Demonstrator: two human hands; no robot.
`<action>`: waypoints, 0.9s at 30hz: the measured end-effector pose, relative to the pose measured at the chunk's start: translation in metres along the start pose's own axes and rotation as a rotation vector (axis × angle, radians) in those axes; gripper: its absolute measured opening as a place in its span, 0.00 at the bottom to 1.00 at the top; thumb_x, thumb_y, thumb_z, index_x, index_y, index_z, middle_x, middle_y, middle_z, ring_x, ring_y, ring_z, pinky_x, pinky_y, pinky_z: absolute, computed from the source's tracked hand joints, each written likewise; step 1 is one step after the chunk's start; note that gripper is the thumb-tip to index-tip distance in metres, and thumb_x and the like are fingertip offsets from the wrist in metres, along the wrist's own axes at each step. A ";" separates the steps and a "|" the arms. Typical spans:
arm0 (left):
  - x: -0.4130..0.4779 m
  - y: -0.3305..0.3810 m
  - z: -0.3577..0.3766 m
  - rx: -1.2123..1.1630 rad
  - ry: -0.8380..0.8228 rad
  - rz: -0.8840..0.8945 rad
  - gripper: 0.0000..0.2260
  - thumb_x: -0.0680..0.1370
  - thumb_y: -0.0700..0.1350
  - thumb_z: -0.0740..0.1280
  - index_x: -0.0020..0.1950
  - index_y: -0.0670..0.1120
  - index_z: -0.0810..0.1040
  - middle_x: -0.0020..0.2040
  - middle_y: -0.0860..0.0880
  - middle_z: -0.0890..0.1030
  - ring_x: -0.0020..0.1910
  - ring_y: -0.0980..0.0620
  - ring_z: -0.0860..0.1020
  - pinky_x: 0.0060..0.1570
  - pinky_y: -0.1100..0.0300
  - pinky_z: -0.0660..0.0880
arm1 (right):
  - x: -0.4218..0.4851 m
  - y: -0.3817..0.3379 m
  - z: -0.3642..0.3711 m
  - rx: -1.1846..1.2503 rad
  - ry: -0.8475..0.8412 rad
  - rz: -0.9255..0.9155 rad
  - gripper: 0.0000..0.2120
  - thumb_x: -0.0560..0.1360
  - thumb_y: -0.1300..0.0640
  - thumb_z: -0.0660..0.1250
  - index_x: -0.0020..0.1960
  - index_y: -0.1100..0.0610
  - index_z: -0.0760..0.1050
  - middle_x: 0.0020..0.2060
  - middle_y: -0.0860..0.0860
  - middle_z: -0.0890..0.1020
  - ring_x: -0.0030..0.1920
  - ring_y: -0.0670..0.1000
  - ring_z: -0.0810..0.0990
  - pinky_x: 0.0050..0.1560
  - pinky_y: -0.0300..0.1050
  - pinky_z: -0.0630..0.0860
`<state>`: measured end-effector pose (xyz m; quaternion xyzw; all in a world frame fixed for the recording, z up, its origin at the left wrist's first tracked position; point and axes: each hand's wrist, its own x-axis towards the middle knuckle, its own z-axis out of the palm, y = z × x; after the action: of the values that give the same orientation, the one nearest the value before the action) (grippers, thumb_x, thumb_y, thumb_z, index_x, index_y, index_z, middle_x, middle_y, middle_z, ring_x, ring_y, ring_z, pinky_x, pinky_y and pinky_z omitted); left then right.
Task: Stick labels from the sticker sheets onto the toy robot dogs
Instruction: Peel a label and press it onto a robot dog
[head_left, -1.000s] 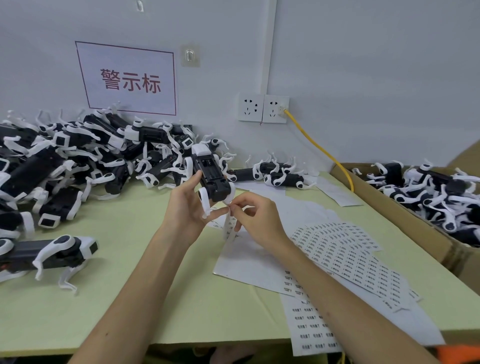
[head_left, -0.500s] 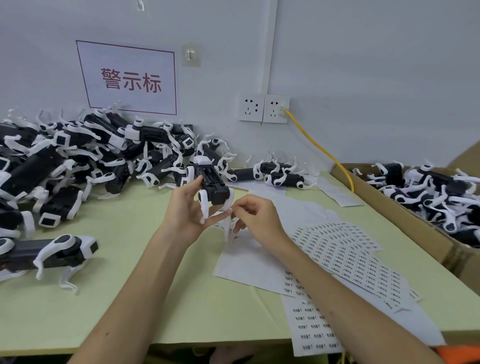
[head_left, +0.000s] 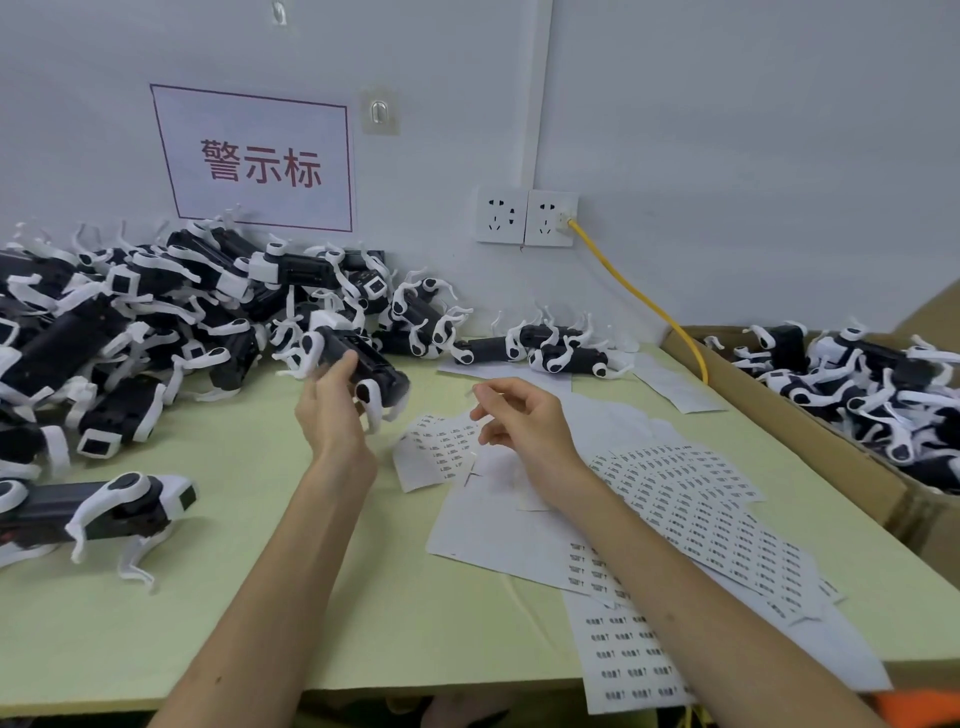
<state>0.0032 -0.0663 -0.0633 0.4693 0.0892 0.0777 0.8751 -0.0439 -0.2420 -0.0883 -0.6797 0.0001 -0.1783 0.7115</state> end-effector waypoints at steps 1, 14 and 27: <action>0.003 0.002 -0.002 -0.013 0.010 0.059 0.03 0.80 0.49 0.70 0.49 0.57 0.79 0.46 0.51 0.78 0.41 0.53 0.76 0.41 0.60 0.68 | 0.000 0.000 0.001 -0.003 -0.007 -0.008 0.04 0.79 0.55 0.72 0.49 0.55 0.83 0.36 0.51 0.84 0.30 0.50 0.79 0.38 0.40 0.78; 0.018 0.003 -0.019 -0.544 -0.974 -0.560 0.20 0.82 0.57 0.68 0.63 0.42 0.84 0.57 0.49 0.84 0.56 0.48 0.82 0.68 0.28 0.67 | 0.003 -0.001 -0.002 -0.109 -0.042 -0.146 0.05 0.76 0.50 0.75 0.48 0.51 0.82 0.37 0.49 0.84 0.28 0.50 0.78 0.36 0.40 0.77; 0.018 0.001 -0.018 -0.492 -0.975 -0.544 0.21 0.84 0.60 0.62 0.66 0.47 0.83 0.63 0.55 0.82 0.57 0.51 0.81 0.68 0.35 0.73 | 0.006 0.004 -0.003 -0.186 -0.031 -0.169 0.05 0.75 0.50 0.76 0.48 0.49 0.82 0.36 0.46 0.84 0.27 0.50 0.78 0.37 0.38 0.76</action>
<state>0.0167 -0.0472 -0.0739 0.1955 -0.2258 -0.3541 0.8862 -0.0376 -0.2463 -0.0906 -0.7429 -0.0515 -0.2262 0.6279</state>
